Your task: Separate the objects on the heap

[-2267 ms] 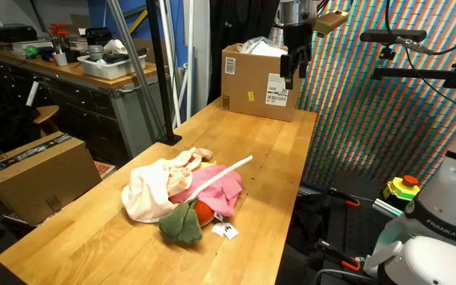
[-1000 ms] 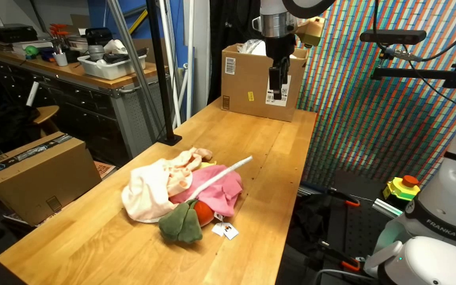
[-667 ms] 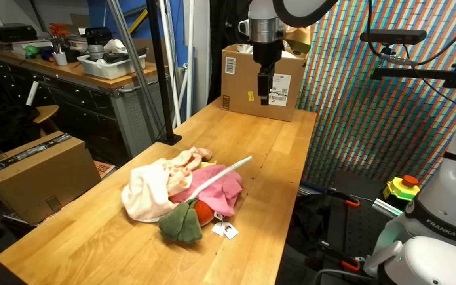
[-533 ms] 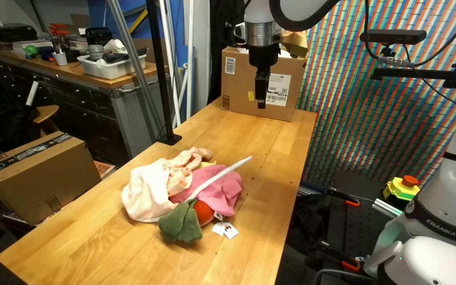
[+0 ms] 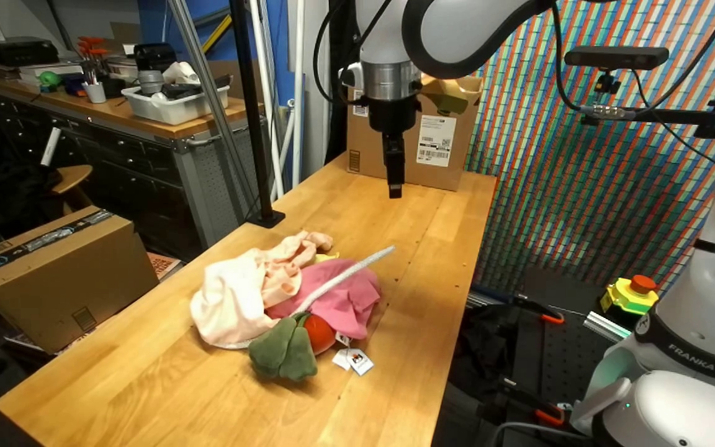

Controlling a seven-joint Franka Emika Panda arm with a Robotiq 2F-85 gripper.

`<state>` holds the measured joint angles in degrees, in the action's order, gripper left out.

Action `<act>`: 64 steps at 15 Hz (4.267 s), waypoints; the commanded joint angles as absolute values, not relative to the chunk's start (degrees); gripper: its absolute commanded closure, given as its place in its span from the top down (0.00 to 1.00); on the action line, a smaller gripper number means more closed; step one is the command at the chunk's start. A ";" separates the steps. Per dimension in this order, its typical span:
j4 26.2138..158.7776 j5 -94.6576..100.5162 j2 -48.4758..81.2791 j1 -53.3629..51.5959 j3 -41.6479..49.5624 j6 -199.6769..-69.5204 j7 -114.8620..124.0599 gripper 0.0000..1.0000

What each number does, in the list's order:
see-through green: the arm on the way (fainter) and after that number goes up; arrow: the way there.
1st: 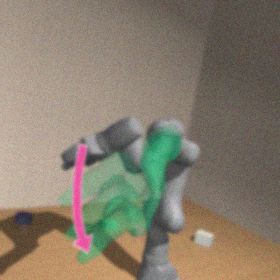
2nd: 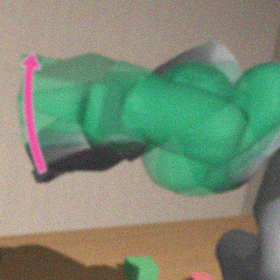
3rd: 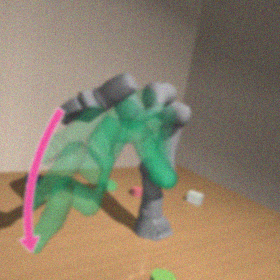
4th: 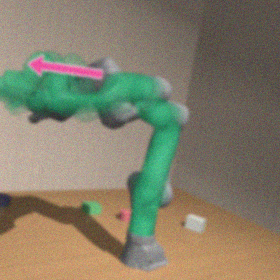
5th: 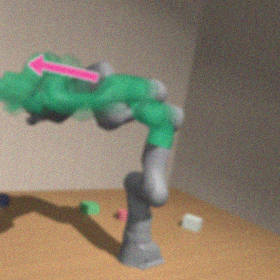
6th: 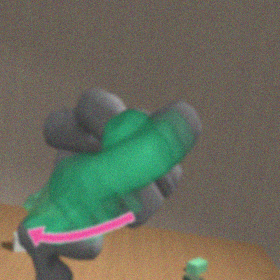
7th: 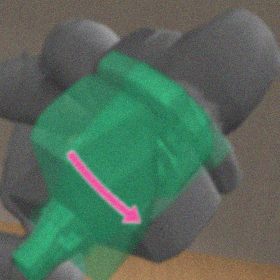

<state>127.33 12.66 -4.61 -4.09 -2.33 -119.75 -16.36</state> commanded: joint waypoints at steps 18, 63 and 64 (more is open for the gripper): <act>126.46 8.55 5.31 -6.95 -7.82 -117.81 -31.31 1.00; 128.44 17.69 2.60 -6.62 -7.31 -127.54 -21.53 0.03; 128.84 17.12 1.35 -6.29 -6.99 -128.00 -20.42 0.03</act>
<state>126.77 17.15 5.40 -6.93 -7.76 -125.62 -23.58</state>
